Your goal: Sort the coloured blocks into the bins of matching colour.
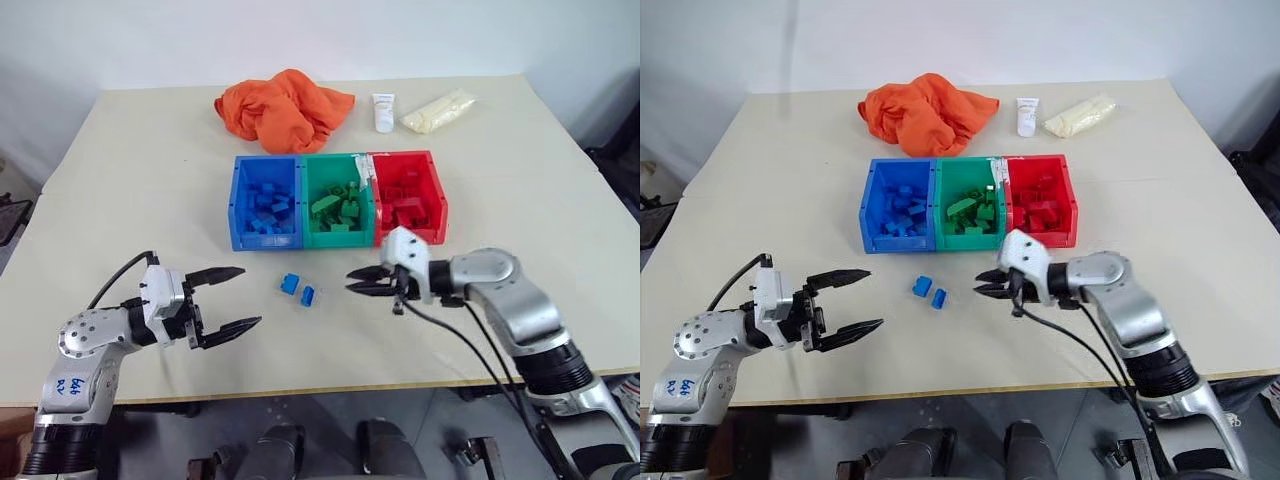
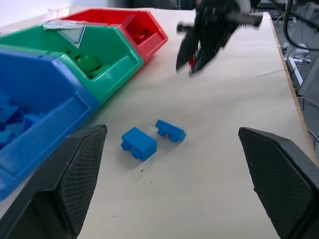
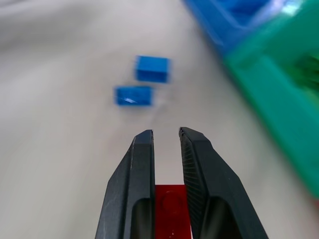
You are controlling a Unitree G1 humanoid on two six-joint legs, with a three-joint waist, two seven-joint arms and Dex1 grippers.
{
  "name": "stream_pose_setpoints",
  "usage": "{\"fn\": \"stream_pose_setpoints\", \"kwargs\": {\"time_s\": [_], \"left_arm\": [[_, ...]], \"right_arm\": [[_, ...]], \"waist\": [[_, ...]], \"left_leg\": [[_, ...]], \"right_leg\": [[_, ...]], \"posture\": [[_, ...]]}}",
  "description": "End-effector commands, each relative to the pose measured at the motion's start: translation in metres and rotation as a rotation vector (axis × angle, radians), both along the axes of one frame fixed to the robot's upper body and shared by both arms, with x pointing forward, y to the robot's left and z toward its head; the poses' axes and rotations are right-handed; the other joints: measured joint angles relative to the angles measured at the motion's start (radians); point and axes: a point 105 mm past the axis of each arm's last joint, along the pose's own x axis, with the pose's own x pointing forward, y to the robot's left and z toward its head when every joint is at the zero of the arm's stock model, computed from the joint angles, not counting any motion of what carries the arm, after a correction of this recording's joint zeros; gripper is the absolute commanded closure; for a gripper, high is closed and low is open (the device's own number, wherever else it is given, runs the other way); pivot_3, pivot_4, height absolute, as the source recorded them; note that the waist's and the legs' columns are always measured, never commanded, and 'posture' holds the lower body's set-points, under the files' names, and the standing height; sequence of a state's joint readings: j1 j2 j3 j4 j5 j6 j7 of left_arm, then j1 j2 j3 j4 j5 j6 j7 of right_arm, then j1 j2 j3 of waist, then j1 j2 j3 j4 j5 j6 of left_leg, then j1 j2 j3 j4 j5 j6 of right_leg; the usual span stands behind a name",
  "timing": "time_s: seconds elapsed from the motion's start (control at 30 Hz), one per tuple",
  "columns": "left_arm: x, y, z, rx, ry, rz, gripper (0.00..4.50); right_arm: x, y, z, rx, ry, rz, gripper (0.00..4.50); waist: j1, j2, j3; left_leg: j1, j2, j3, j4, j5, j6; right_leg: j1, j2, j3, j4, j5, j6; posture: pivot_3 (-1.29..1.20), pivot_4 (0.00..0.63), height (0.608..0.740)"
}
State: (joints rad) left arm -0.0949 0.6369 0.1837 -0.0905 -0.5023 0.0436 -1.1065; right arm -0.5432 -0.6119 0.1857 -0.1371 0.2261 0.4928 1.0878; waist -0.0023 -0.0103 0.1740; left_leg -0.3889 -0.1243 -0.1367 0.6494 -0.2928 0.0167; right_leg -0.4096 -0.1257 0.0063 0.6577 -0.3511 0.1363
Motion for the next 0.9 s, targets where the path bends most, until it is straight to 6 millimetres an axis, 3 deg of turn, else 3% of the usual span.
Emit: {"fn": "stream_pose_setpoints", "kwargs": {"time_s": [0.03, 0.13, 0.53, 0.9], "left_arm": [[0.002, -0.002, 0.005, -0.007, -0.028, -0.015, 0.0], [0.004, -0.003, 0.004, -0.009, -0.029, -0.02, 0.0], [0.007, -0.007, 0.004, -0.015, -0.034, -0.035, 0.0], [0.008, -0.01, 0.003, -0.022, -0.036, -0.04, 0.0]], "right_arm": [[-0.006, -0.003, 0.01, 0.01, -0.025, 0.002, 4.11], [-0.011, -0.008, 0.008, 0.002, -0.008, 0.001, 4.11], [-0.001, -0.015, 0.017, 0.006, -0.043, -0.067, 0.03], [0.005, -0.017, -0.024, -0.031, 0.061, -0.099, 0.03]], "waist": [[-0.001, 0.0, 0.0], [-0.001, 0.0, 0.0], [0.0, 0.0, 0.0], [-0.003, 0.0, 0.0]], "left_leg": [[0.0, 0.0, 0.0, 0.0, 0.0, 0.0], [0.0, 0.0, 0.0, -0.001, 0.0, 0.0], [0.0, 0.0, 0.001, 0.0, 0.0, 0.0], [0.0, 0.0, 0.001, 0.0, 0.0, 0.0]], "right_leg": [[0.0, 0.0, 0.0, 0.0, 0.0, 0.0], [0.0, 0.0, 0.0, 0.0, 0.0, 0.0], [0.0, 0.0, 0.0, 0.0, 0.0, 0.0], [0.0, 0.0, 0.0, 0.0, 0.0, 0.0]], "posture": [[0.0, 0.15, 0.74], [0.0, 0.15, 0.74], [0.0, 0.15, 0.74], [0.0, 0.15, 0.74]]}}
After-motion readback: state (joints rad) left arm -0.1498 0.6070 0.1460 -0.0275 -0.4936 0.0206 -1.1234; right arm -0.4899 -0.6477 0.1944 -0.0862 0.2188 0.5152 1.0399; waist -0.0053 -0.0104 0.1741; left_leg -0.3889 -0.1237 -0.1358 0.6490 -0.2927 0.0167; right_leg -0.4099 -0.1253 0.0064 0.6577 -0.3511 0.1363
